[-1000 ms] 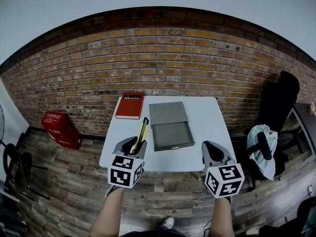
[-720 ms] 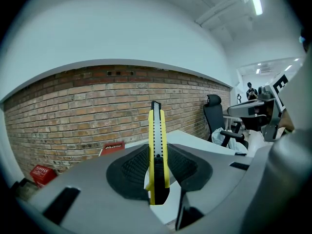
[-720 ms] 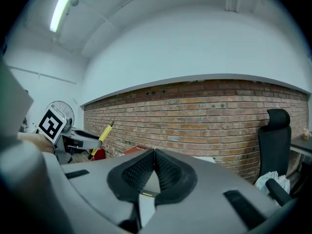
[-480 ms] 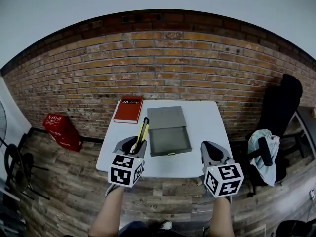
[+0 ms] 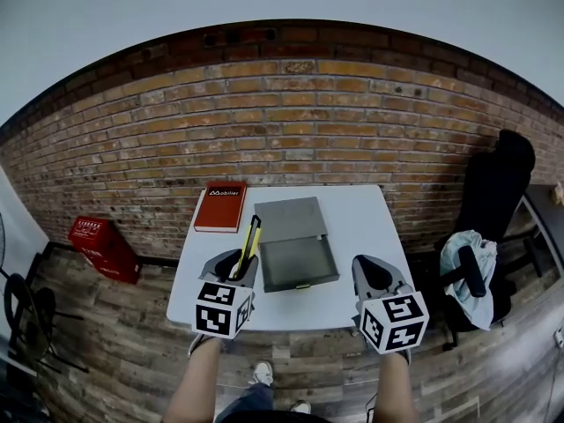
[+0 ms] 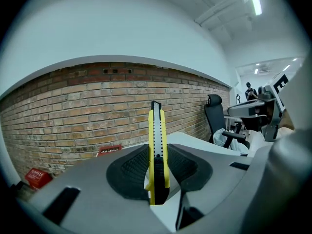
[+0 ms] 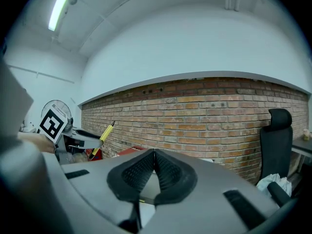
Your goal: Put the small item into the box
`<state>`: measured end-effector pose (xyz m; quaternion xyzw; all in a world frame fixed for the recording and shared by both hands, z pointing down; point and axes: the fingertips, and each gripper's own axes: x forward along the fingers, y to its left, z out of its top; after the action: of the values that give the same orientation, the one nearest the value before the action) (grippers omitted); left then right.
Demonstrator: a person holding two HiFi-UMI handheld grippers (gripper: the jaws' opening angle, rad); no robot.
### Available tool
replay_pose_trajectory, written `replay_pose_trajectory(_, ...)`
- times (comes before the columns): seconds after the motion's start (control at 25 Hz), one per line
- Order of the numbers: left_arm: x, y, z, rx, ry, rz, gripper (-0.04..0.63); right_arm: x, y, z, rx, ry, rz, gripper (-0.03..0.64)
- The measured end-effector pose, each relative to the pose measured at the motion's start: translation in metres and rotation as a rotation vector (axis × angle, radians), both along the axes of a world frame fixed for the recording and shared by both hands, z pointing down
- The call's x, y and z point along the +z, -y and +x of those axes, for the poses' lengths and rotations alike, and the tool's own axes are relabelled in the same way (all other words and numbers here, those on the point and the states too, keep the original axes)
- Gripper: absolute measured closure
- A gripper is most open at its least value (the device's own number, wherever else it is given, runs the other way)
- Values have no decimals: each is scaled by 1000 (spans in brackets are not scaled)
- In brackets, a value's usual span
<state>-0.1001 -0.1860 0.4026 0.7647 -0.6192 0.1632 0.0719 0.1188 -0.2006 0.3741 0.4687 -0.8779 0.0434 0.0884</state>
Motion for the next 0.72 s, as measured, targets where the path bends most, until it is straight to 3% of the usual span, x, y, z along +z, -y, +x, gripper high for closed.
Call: replay_pose_trajectory(0.72,2,119,-33,100,-14,-5,466,-4,98,-31,106,-10,0,597)
